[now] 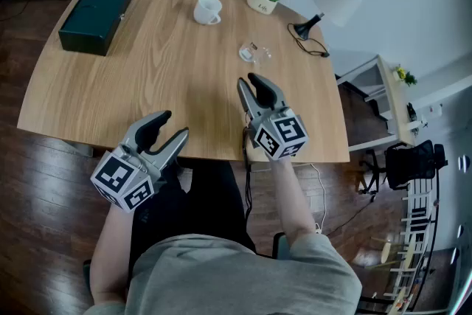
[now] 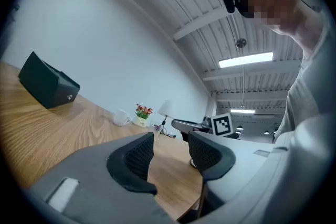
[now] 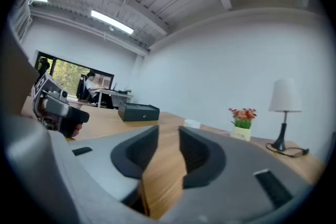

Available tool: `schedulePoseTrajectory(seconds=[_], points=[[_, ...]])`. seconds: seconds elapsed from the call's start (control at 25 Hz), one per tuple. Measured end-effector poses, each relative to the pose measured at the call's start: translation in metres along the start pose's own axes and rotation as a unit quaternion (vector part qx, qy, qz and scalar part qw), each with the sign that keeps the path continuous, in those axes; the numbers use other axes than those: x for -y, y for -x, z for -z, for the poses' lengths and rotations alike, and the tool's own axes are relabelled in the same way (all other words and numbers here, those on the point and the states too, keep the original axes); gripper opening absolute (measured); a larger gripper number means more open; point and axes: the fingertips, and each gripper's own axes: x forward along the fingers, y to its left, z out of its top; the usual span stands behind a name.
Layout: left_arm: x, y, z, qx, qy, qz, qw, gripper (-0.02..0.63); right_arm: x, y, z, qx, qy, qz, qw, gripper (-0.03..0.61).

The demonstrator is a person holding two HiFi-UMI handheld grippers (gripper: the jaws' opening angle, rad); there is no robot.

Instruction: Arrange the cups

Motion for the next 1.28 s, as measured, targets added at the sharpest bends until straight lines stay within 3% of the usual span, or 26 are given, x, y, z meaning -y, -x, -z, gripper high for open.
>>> schedulePoseTrajectory(seconds=[0.04, 0.08, 0.2, 0.32, 0.4, 0.52, 0.76, 0.88, 0.96, 1.04, 1.28], points=[[-0.001, 0.002, 0.0, 0.002, 0.011, 0.0, 0.9999, 0.195, 0.001, -0.017, -0.004, -0.012, 0.004, -0.007, 1.0, 0.199], [-0.001, 0.004, -0.001, 0.003, 0.022, 0.001, 0.9998, 0.195, 0.002, -0.033, -0.007, -0.024, 0.009, -0.011, 1.0, 0.212], [0.0, 0.007, -0.001, 0.002, 0.038, 0.007, 0.9992, 0.195, 0.009, -0.085, -0.006, -0.07, 0.041, -0.007, 0.997, 0.21], [0.003, 0.006, 0.003, -0.007, 0.031, 0.009, 0.9995, 0.195, 0.03, -0.136, 0.009, -0.124, 0.075, 0.016, 0.989, 0.191], [0.004, 0.004, 0.005, -0.014, 0.022, 0.008, 0.9996, 0.195, 0.048, -0.163, 0.023, -0.158, 0.066, 0.037, 0.985, 0.152], [0.005, 0.005, 0.008, -0.017, 0.023, 0.009, 0.9995, 0.195, 0.072, -0.19, 0.043, -0.197, 0.039, 0.071, 0.977, 0.152], [-0.004, 0.009, 0.0, 0.006, 0.073, 0.013, 0.9972, 0.194, 0.094, -0.218, 0.077, -0.259, 0.033, 0.103, 0.96, 0.153], [-0.006, 0.01, -0.004, 0.015, 0.091, 0.016, 0.9956, 0.194, 0.101, -0.227, 0.087, -0.267, 0.034, 0.102, 0.958, 0.152], [-0.006, 0.01, -0.004, 0.016, 0.095, 0.016, 0.9952, 0.194, 0.102, -0.23, 0.09, -0.262, 0.04, 0.093, 0.96, 0.093], [-0.007, 0.011, -0.004, 0.016, 0.098, 0.016, 0.9949, 0.194, 0.1, -0.232, 0.089, -0.252, 0.038, 0.078, 0.964, 0.078], [-0.01, 0.011, -0.006, 0.022, 0.107, 0.017, 0.9938, 0.194, 0.084, -0.231, 0.074, -0.203, -0.037, 0.033, 0.978, 0.065]])
